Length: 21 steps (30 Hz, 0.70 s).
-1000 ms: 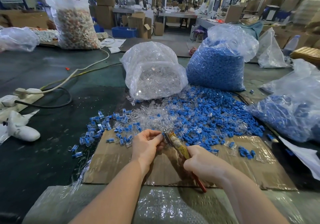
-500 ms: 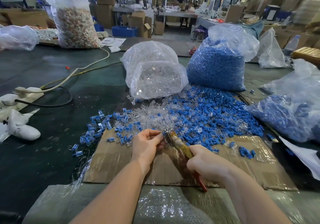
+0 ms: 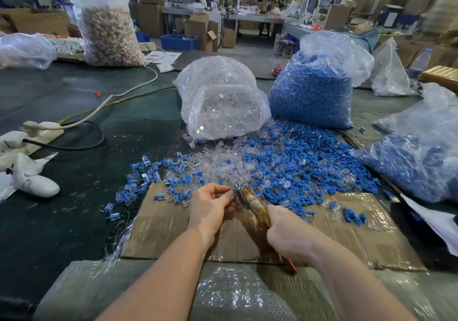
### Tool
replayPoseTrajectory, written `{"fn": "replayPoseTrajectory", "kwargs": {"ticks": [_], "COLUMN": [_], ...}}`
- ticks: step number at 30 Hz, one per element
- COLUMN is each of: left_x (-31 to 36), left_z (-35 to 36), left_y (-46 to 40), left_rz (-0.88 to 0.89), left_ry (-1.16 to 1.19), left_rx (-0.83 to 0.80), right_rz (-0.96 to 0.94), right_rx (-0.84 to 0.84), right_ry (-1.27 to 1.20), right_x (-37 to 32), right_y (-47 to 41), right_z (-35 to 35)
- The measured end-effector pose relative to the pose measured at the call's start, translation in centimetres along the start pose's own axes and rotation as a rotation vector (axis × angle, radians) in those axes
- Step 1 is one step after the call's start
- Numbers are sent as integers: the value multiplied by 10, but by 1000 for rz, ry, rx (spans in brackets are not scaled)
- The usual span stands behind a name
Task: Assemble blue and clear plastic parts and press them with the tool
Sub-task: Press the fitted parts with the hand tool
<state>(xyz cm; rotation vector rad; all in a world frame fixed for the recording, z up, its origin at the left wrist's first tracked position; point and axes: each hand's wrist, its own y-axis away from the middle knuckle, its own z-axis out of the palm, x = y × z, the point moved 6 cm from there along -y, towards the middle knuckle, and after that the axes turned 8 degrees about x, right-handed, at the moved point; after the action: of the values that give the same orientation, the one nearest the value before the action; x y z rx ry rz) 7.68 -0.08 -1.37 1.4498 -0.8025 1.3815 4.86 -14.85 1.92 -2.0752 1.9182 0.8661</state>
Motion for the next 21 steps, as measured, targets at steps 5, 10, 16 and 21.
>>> {"fn": "replayPoseTrajectory", "kwargs": {"ticks": [5,10,16,21], "left_x": [0,-1,0,-2], "left_z": [0,1,1,0], "left_y": [0,0,-1,-4], "left_rz": [-11,-56,-40,-22], "left_ry": [5,52,35,3], "left_rx": [-9,-26,-21,-13], "right_rz": [28,91,59,9], "right_rx": [-11,-100,-126,-100], "right_ry": [-32,-143,-58,4], "right_x": [0,5,-2,-8], "right_y": [-1,4,8,9], "right_z": [0,-2,-4,-5]}}
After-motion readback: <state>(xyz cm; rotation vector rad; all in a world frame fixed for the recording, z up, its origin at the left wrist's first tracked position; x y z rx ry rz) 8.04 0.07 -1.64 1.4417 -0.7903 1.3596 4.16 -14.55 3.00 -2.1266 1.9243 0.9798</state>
